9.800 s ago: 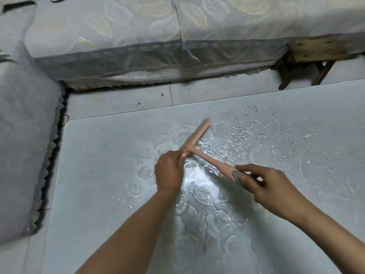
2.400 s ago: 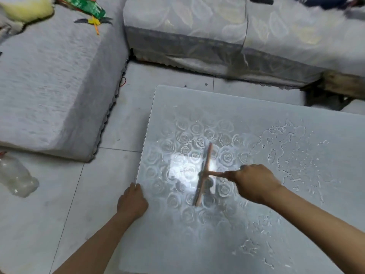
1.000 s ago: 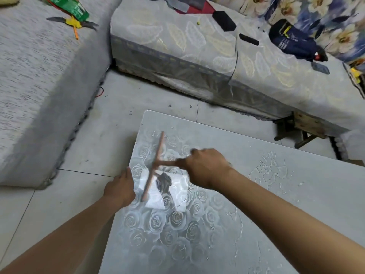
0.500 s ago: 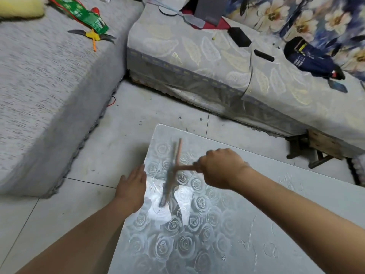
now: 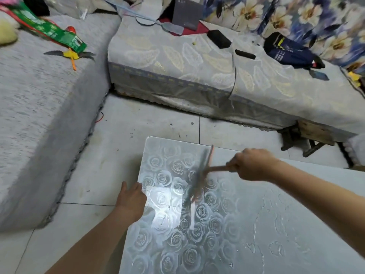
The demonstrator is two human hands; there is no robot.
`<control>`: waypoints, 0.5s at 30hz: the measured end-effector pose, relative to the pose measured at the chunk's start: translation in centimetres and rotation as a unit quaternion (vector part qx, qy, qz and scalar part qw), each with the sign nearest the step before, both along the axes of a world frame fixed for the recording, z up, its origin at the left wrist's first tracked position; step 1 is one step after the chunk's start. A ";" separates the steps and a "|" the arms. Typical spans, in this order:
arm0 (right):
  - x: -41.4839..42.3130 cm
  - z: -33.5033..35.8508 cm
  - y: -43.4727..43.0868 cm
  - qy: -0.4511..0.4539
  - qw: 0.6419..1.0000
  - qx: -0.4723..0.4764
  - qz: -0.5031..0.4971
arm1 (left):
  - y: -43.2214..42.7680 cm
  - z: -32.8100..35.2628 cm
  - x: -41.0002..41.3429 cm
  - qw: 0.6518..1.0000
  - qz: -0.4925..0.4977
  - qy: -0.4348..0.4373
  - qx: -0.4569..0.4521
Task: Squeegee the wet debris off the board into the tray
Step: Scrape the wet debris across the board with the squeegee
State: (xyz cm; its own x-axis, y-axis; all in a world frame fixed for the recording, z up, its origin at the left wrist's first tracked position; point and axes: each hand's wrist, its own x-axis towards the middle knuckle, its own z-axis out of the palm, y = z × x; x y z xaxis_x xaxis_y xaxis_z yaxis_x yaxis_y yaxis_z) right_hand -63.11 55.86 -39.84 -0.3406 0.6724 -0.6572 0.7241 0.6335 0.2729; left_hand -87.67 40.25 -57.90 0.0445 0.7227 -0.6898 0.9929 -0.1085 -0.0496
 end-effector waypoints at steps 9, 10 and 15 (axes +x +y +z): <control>-5.2 -5.7 0.4 0.159 0.986 -0.040 0.030 | 0.9 0.2 0.1 0.998 -0.041 0.025 -0.033; -3.1 -5.9 0.3 0.151 0.987 -0.060 -0.007 | 0.8 0.1 -0.2 0.998 -0.040 0.022 -0.035; 6.8 -3.9 0.2 0.068 0.989 -0.051 -0.122 | 0.6 0.1 -0.3 0.997 -0.047 0.031 -0.046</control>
